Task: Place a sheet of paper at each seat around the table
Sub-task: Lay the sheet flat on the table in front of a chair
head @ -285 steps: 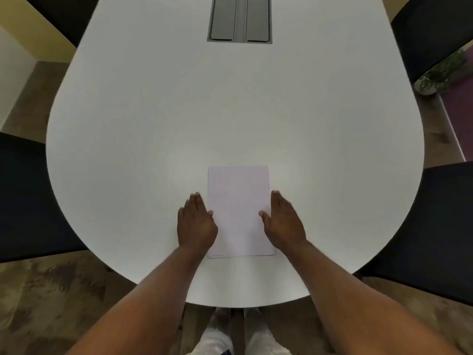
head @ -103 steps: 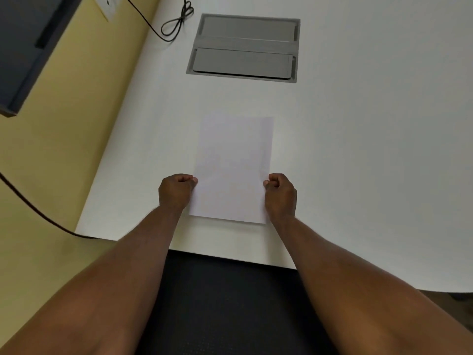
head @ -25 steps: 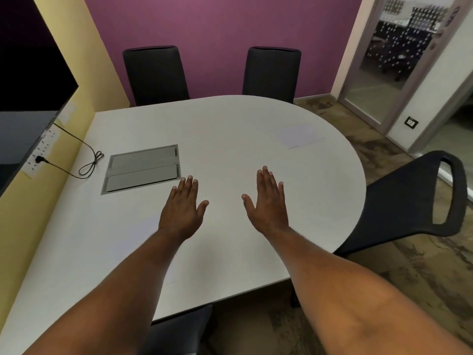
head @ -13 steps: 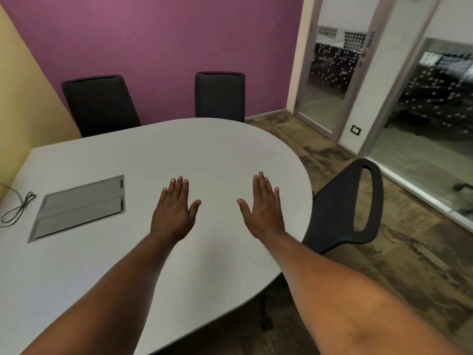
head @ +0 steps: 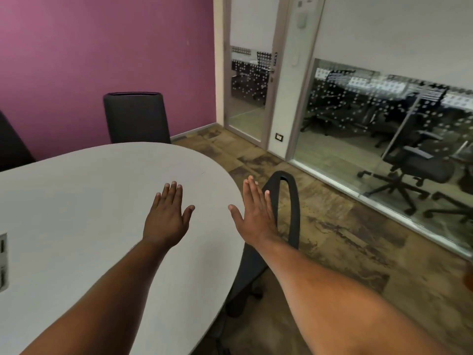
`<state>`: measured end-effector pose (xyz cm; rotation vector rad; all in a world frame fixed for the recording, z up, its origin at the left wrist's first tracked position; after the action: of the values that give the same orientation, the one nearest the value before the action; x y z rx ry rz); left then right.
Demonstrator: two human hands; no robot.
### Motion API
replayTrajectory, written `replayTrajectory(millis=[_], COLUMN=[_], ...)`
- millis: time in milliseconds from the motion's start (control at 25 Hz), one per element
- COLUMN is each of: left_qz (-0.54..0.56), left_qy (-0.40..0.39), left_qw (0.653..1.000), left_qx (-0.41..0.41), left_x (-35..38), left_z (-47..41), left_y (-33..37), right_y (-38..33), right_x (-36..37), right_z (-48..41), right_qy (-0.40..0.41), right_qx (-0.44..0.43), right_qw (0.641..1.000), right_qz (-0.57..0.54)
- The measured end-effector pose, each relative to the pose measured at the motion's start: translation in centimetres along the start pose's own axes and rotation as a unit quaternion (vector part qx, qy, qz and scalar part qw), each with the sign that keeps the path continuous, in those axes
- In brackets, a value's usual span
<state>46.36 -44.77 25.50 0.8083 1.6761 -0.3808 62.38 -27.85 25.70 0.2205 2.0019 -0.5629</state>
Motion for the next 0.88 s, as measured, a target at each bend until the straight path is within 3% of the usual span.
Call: replayTrajectory(millis=[600, 880], left_qz=[0.025, 0.009], left_qy=[-0.009, -0.011], left_qw=[0.999, 1.0], left_qx=[0.036, 0.016], left_x=[7.1, 9.6], left_z=[-18.8, -24.1], left_y=[14.6, 16.8], right_y=[17.5, 23.7], right_x=[-2.8, -0.6], right_z=[-15.3, -21.3], right_qy=[0.012, -0.002], right_qx=[0.007, 0.002], right_qw=[0.998, 0.999], right_qz=[0.054, 0.049])
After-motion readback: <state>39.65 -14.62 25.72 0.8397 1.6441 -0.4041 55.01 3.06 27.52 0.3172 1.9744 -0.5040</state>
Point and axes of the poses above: each hand's wrist, its own z-axis away from the middle knuckle, its own x-axis out of the palm, y = z × x, the point moved 9 cm from there along -z, towards the middle knuckle, and after that the axes turned 5 degrees about -x, right-handed, at the moved point
